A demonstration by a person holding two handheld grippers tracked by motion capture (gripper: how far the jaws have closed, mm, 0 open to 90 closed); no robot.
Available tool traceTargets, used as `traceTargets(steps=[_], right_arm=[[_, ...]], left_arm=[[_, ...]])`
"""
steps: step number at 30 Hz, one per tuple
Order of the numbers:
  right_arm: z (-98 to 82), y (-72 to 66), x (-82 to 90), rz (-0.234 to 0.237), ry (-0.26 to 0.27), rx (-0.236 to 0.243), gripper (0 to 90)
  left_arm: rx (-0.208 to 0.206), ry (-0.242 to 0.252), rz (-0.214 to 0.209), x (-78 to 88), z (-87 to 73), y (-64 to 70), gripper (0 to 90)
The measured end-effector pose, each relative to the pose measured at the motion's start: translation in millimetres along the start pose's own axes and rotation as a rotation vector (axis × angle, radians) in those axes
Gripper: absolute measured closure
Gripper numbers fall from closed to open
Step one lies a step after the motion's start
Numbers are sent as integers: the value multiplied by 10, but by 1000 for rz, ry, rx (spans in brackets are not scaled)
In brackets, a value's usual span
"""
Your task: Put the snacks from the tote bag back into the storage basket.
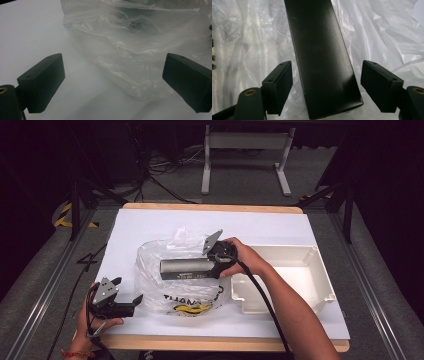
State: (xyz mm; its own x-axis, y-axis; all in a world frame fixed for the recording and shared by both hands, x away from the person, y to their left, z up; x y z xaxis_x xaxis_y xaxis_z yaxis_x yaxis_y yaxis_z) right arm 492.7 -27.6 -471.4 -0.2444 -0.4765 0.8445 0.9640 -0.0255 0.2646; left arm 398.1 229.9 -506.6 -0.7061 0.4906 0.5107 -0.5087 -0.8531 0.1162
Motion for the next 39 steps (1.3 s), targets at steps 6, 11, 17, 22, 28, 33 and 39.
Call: traceTargets(steps=[6, 11, 17, 22, 28, 33, 39], right_arm=[[-30, 5, -71, 39, -31, -17, 278], [-54, -47, -96, 68, -71, -4, 343], [-56, -89, -78, 101, -81, 15, 378], [-50, -87, -90, 109, -101, 37, 355], [-48, -104, -90, 133, -99, 69, 422], [-37, -117, -83, 124, -105, 107, 426], [-42, -110, -66, 119, -85, 109, 427]], left_arm=[[1, -2, -1, -3, -3, 2, 51], [-1, -5, 1, -5, -7, 2, 51], [-4, -9, 1, -11, -10, 0, 50], [0, -7, 1, -11, -9, 1, 50], [1, -8, 2, -9, -12, -5, 50], [-2, -11, 3, -13, -16, -3, 50], [-2, -14, 3, -17, -18, -3, 50]])
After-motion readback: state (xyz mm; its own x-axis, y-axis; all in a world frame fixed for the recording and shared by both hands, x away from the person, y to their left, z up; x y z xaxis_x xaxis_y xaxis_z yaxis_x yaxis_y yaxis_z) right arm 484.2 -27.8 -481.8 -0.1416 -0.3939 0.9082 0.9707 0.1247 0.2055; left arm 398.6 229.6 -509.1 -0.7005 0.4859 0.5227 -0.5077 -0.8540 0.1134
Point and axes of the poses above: each handheld gripper's, and its own axes: x roughly backward along the jaws, z roughly out of its top, y roughly to its right, the point moved 10 cm from there along -x, roughly forward along the jaws, and after that the axes turned 11 degrees about x, right-handed, at the moved point
